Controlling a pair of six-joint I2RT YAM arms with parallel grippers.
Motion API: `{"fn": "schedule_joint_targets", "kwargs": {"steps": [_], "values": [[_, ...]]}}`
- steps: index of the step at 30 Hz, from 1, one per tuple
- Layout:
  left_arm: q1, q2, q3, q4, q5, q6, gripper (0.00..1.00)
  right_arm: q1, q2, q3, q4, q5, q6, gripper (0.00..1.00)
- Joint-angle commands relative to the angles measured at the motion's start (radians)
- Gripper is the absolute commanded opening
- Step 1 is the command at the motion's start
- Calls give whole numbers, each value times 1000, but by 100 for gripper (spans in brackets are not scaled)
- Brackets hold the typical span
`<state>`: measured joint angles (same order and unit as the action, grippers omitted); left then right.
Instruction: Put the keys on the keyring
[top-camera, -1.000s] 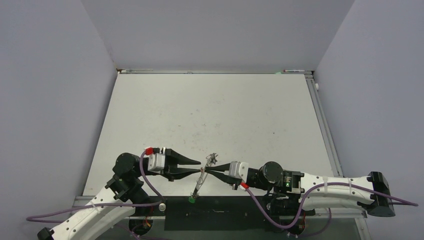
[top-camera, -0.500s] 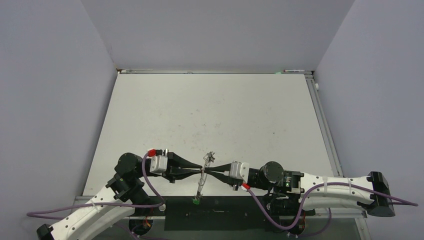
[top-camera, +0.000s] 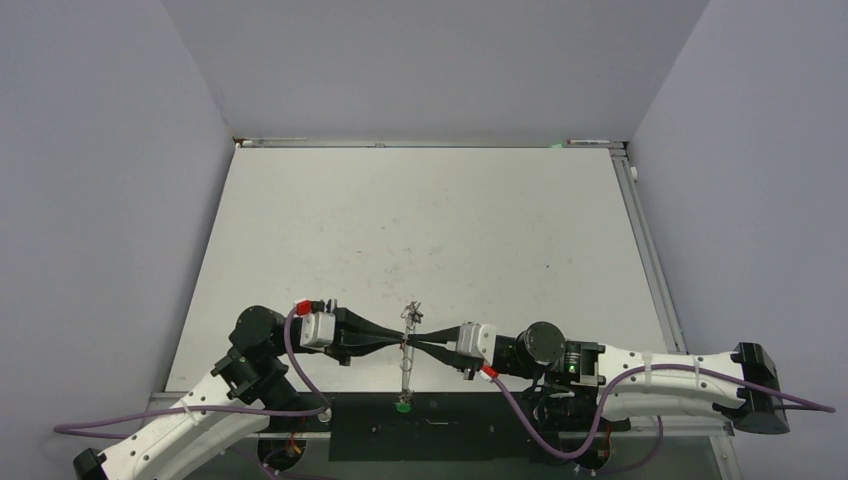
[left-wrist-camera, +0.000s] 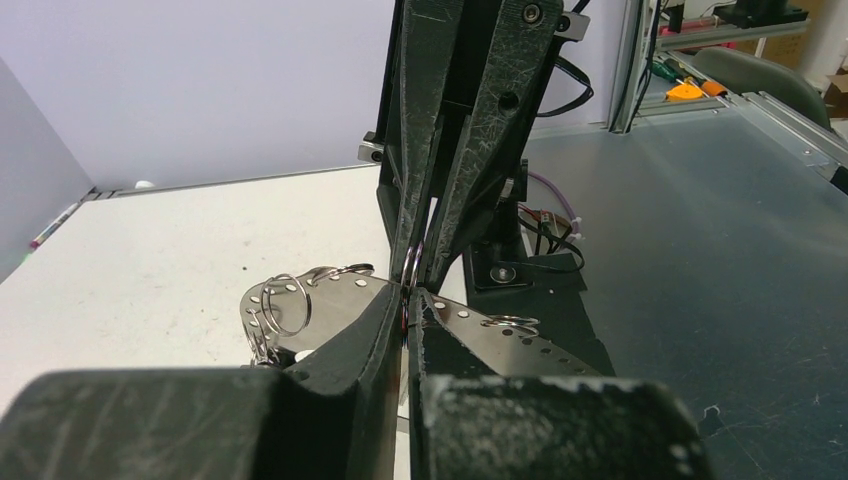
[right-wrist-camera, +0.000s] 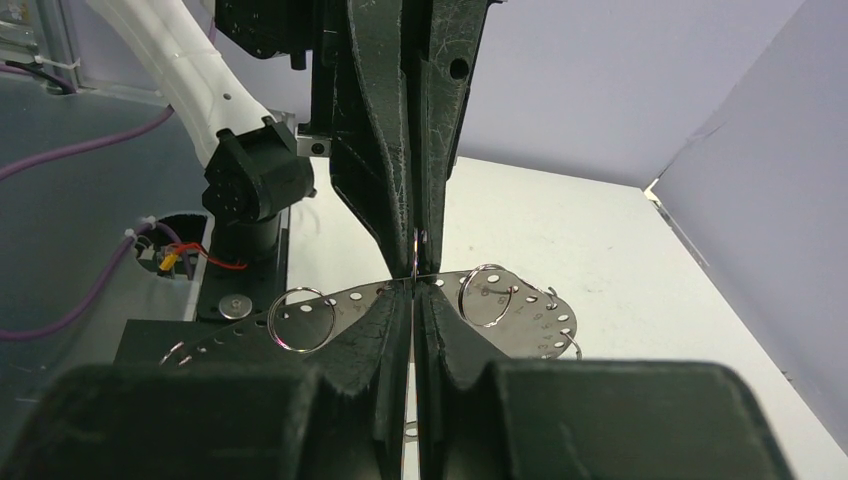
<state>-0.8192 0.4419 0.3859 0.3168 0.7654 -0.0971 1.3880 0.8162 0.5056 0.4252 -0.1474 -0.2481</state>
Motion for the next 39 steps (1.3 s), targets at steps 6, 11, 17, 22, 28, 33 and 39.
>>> {"fn": "schedule_joint_targets", "kwargs": {"steps": [6, 11, 17, 22, 28, 33, 39], "values": [[-5, -22, 45, -122, -103, 105, 0, -7, 8, 48, 72, 6, 29, 14], [-4, -23, 56, -149, -133, 134, 0, -7, -6, 74, -39, 41, 26, 32], [-4, -22, 59, -165, -154, 143, 0, -7, -23, 142, -221, 83, -5, 40], [-4, -15, 65, -184, -178, 154, 0, -7, 30, 243, -385, 91, -22, 41], [-5, -11, 66, -194, -189, 157, 0, -8, 107, 329, -495, 104, -30, 41], [-5, -9, 67, -201, -193, 158, 0, -7, 160, 396, -570, 125, -41, 42], [-7, -6, 68, -207, -193, 159, 0, -10, 181, 427, -603, 129, -54, 60]]}}
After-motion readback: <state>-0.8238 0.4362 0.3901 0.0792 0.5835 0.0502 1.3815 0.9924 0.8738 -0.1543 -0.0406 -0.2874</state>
